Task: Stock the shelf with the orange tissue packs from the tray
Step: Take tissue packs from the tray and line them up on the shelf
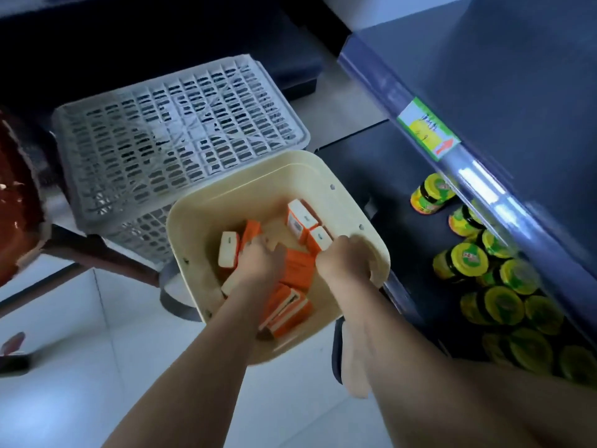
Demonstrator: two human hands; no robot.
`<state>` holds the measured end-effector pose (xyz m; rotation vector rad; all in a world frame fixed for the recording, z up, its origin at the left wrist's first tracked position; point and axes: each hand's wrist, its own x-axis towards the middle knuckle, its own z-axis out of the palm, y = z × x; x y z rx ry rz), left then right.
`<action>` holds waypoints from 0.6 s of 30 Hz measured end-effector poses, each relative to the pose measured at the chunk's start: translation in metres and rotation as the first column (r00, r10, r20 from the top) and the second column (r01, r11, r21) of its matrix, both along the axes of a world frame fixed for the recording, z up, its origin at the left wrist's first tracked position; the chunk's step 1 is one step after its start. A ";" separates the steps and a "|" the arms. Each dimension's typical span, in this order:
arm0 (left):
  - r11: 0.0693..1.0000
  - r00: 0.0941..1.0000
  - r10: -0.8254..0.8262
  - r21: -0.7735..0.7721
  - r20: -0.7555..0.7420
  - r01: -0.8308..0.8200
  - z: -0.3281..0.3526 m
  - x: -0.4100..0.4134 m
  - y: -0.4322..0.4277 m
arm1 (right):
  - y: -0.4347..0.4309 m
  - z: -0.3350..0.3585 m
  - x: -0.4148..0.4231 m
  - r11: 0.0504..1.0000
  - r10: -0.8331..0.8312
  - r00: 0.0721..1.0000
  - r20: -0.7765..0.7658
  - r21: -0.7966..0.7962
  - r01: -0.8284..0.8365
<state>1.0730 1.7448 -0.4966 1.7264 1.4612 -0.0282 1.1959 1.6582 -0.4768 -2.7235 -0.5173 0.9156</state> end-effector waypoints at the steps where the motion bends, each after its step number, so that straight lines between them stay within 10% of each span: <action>1: 0.999 0.999 0.024 -0.048 0.024 -0.023 -0.006 0.011 0.009 | 0.006 -0.011 0.001 0.999 -0.028 1.000 -0.002 -0.025 0.028; 10: 0.999 0.995 -0.023 -0.044 0.098 0.028 -0.069 0.093 0.046 | 0.046 -0.092 -0.015 0.972 -0.220 0.975 0.034 -0.080 0.222; 18: 0.946 0.949 0.302 -0.155 0.090 -0.286 -0.092 0.114 0.062 | 0.037 -0.119 -0.017 0.898 -0.431 0.902 0.019 0.103 0.427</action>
